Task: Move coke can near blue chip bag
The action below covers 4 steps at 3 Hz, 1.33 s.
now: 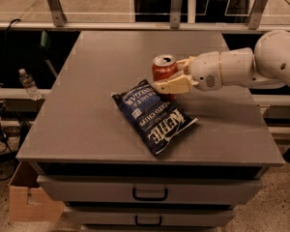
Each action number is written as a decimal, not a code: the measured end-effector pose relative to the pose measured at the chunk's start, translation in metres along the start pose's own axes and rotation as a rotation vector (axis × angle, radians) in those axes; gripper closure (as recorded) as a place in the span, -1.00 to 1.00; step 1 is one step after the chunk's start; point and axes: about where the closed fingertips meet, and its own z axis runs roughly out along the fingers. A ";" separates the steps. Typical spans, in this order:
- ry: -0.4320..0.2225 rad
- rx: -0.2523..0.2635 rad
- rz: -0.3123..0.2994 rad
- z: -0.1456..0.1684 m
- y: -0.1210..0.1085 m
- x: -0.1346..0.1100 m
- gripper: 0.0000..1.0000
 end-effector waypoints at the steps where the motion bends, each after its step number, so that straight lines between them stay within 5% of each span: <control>1: 0.013 -0.026 -0.012 0.008 0.003 0.005 -0.73; 2: 0.032 -0.011 -0.013 0.002 0.001 0.012 -1.00; 3: 0.052 0.047 -0.004 -0.020 -0.008 0.021 -1.00; 4: 0.055 0.176 -0.009 -0.069 -0.024 0.023 -1.00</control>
Offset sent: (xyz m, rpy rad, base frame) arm -0.0013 -0.0189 -0.0178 -0.0592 -0.0006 -0.0145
